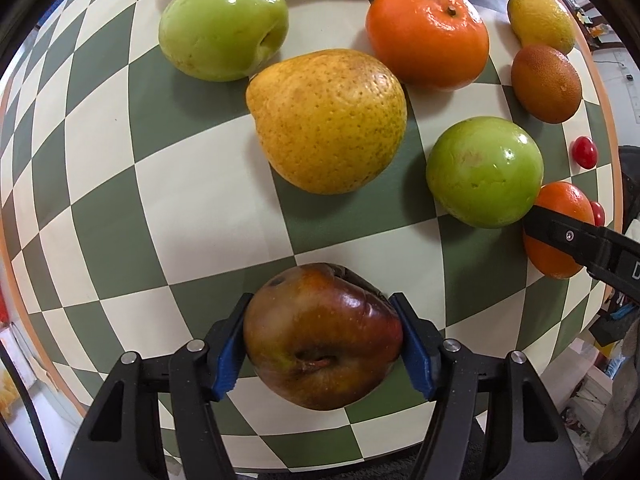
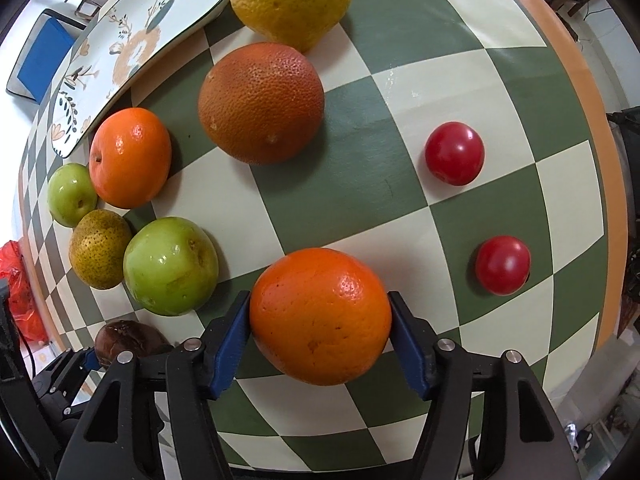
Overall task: Organize fruits
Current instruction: 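Grasp the red-brown apple with the left tool while the right tool grasps an orange, then carry the apple and orange to the floral plate and release both, then lift both tools back from the plate, then grasp the yellow pear with the left tool while the right tool grasps a green apple, then place the pear and green apple on the plate and release both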
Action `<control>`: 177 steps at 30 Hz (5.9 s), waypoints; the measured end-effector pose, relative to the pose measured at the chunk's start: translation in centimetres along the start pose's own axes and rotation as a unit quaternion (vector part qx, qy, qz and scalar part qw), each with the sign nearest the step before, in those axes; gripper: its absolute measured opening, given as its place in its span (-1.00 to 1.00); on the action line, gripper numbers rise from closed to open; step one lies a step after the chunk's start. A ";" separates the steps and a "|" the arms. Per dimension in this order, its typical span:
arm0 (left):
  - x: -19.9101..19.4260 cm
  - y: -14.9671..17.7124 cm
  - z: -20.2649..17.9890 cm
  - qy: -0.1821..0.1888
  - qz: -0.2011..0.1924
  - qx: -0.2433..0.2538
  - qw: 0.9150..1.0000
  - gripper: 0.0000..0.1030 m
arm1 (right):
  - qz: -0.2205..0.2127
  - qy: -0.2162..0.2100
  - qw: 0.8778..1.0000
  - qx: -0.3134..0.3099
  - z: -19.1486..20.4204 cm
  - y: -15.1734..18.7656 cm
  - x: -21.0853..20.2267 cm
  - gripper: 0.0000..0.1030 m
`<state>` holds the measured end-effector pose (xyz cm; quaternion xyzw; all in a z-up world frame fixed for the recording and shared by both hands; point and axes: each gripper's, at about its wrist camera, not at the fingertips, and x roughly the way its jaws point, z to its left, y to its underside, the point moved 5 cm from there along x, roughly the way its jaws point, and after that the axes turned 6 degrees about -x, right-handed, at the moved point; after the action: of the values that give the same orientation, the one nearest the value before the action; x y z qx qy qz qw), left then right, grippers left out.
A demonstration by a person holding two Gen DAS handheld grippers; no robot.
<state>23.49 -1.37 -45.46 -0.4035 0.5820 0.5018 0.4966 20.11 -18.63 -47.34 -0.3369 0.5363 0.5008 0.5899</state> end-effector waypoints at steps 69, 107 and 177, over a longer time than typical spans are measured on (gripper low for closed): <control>-9.7 -23.4 1.9 0.039 -0.064 -0.184 0.980 0.78 | -0.038 -0.003 0.979 -0.200 7.7 -26.8 -9.0 0.83; -29.3 -3.6 1.4 -0.028 -0.316 -0.121 0.940 0.78 | -0.247 0.025 0.951 -0.186 7.5 -5.8 -29.3 0.83; -5.5 -2.6 1.0 0.056 -0.037 -0.153 0.986 0.06 | 0.033 -0.080 0.990 -0.110 2.9 -2.3 -2.8 0.24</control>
<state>27.15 -0.94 -40.49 -0.5236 0.5099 0.5428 0.4138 23.39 -17.23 -44.35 -0.3407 0.4401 0.6013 0.5734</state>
